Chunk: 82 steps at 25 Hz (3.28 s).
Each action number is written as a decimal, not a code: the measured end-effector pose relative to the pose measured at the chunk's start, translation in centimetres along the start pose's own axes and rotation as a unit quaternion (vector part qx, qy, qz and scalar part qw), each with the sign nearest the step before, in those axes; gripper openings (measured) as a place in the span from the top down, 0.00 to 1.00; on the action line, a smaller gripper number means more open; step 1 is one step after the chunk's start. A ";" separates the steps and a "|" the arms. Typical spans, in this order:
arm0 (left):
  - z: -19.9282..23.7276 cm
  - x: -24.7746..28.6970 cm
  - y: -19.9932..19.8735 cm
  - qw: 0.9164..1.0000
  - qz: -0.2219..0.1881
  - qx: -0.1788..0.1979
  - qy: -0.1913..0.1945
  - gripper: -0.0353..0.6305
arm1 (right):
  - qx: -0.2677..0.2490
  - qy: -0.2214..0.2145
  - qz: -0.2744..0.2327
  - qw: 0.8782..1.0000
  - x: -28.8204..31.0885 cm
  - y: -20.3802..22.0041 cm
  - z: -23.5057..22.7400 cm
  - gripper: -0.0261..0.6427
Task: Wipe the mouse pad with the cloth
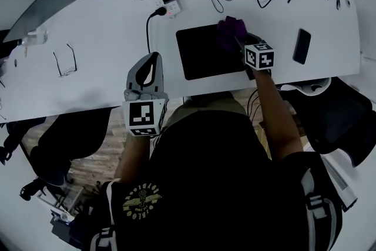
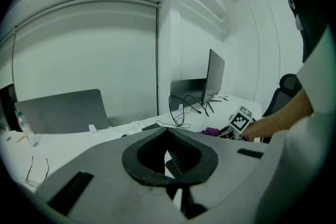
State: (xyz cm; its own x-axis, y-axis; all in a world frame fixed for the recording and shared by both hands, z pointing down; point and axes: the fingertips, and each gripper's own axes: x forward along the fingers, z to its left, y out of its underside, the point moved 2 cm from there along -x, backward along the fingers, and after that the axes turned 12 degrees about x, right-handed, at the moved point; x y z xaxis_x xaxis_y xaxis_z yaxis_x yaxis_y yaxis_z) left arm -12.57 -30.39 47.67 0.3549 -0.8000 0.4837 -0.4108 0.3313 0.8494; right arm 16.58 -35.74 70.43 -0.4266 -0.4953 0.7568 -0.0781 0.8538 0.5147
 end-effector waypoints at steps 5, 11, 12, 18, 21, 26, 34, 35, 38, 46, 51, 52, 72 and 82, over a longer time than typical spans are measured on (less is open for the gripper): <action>-0.1 -1.0 -0.5 1.000 -0.008 0.008 -0.005 0.94 | 0.005 0.017 -0.013 1.000 -1.8 0.1 -1.2 0.80; 0.1 -2.9 -2.0 0.999 -0.036 0.014 -0.010 0.94 | -0.002 -0.023 -0.059 0.998 -6.1 -1.4 2.5 0.80; 0.2 -3.3 -1.9 0.999 -0.037 0.015 -0.012 0.94 | -0.006 -0.032 -0.066 0.997 -6.9 -1.6 3.5 0.80; 0.5 -6.0 -1.4 0.998 -0.050 0.011 -0.020 0.94 | -0.028 -0.095 -0.079 0.992 -10.1 -0.6 10.1 0.80; 0.8 -7.5 -1.2 0.998 -0.055 0.011 -0.026 0.94 | -0.031 -0.125 -0.067 0.989 -9.8 0.8 13.4 0.80; 1.4 -10.0 0.5 0.998 -0.045 0.010 -0.044 0.94 | -0.045 -0.166 -0.034 0.984 -7.3 3.9 18.1 0.80; 3.5 -14.2 3.8 0.996 -0.018 0.000 -0.083 0.94 | -0.074 -0.197 0.026 0.977 -3.1 8.4 22.9 0.80; 3.7 -14.5 4.0 0.996 -0.017 -0.001 -0.087 0.94 | -0.077 -0.198 0.032 0.977 -2.7 8.8 23.1 0.80; 4.0 -15.1 4.6 0.996 -0.011 -0.002 -0.091 0.94 | -0.078 -0.191 0.048 0.977 -1.6 9.9 22.8 0.80; 3.4 -14.1 4.4 0.997 -0.010 0.001 -0.076 0.94 | -0.067 -0.147 0.061 0.985 -1.1 10.5 18.6 0.80; 2.3 -12.2 3.8 0.998 -0.006 0.006 -0.057 0.94 | -0.049 -0.121 0.059 0.990 -2.0 10.6 15.2 0.80; 2.0 -11.8 3.5 0.999 -0.008 0.008 -0.053 0.94 | -0.046 -0.117 0.058 0.990 -2.1 10.7 14.6 0.80; -1.5 -5.3 -0.8 0.999 -0.030 0.028 0.003 0.94 | 0.017 -0.012 0.039 0.999 -6.2 10.6 1.4 0.80; 1.1 -7.2 -4.4 0.996 -0.072 0.035 -0.035 0.94 | -0.018 0.024 0.002 1.000 -9.8 7.9 1.2 0.80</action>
State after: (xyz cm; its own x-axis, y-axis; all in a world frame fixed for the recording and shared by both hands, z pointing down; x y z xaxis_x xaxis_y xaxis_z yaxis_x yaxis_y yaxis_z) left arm -14.24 -26.67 40.20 0.3561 -0.8705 0.3397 -0.4174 0.1771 0.8913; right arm 19.09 -23.95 66.63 -0.3838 -0.5003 0.7761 -0.0449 0.8496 0.5255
